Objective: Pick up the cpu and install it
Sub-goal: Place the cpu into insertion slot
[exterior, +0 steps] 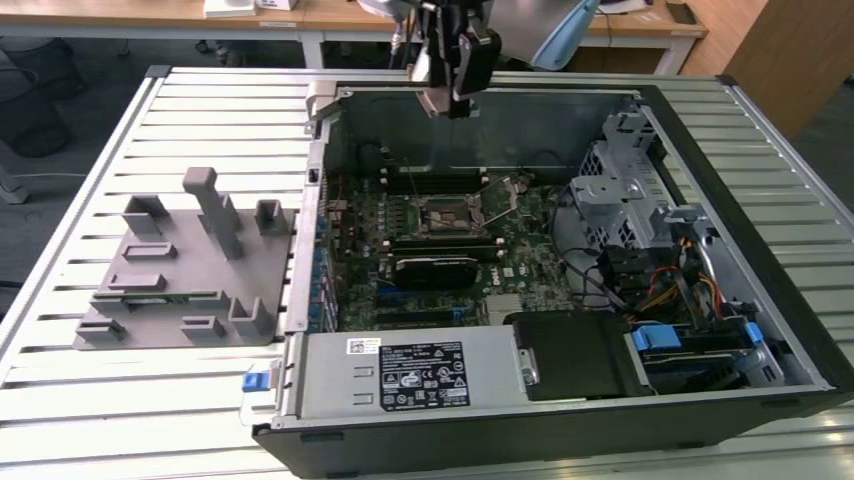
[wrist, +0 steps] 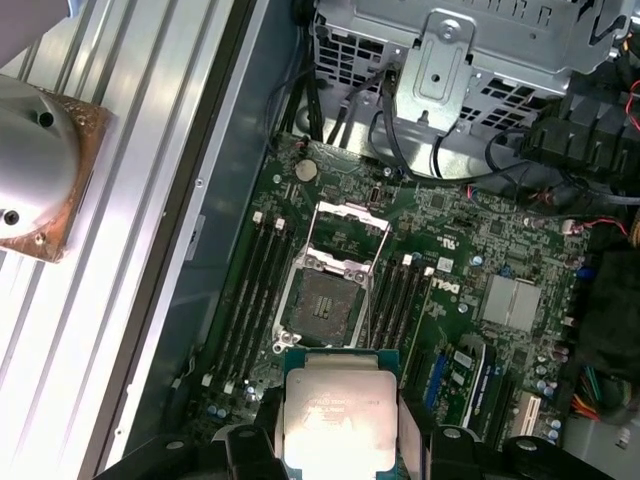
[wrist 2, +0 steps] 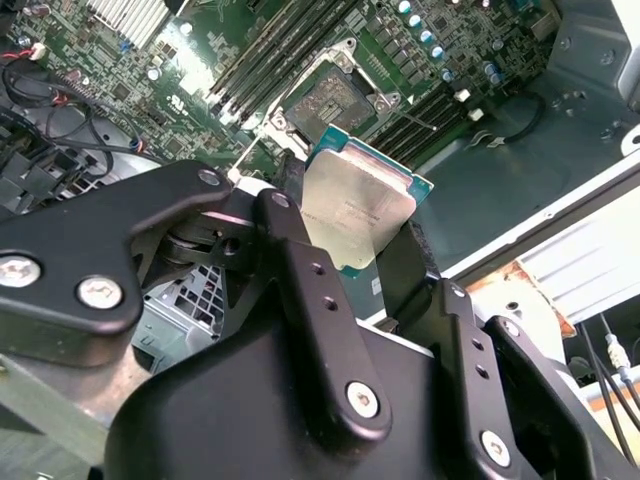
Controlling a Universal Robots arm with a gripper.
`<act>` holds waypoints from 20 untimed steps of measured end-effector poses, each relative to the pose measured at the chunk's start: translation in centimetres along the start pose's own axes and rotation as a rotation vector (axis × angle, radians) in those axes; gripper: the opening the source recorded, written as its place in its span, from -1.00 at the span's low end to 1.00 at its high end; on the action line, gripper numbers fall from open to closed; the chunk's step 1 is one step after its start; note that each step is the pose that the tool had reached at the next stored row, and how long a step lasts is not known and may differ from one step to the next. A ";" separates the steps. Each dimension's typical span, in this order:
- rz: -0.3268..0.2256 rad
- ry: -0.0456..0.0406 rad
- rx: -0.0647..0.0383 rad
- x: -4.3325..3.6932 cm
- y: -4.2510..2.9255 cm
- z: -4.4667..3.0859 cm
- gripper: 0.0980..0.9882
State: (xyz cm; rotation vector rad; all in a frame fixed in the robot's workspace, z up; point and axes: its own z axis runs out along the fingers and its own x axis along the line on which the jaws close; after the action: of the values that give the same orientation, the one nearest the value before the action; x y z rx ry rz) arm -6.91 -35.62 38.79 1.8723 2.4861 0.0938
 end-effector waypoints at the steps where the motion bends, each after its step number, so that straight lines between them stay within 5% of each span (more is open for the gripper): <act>1: 0.000 0.0000 0.000 0.00 0.00 0.02 0.00; 20: 0.002 -0.0015 0.000 -0.01 -0.04 0.57 0.00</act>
State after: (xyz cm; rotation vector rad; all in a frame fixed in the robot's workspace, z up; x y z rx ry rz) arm -6.91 -35.62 38.22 1.8737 2.4840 0.0920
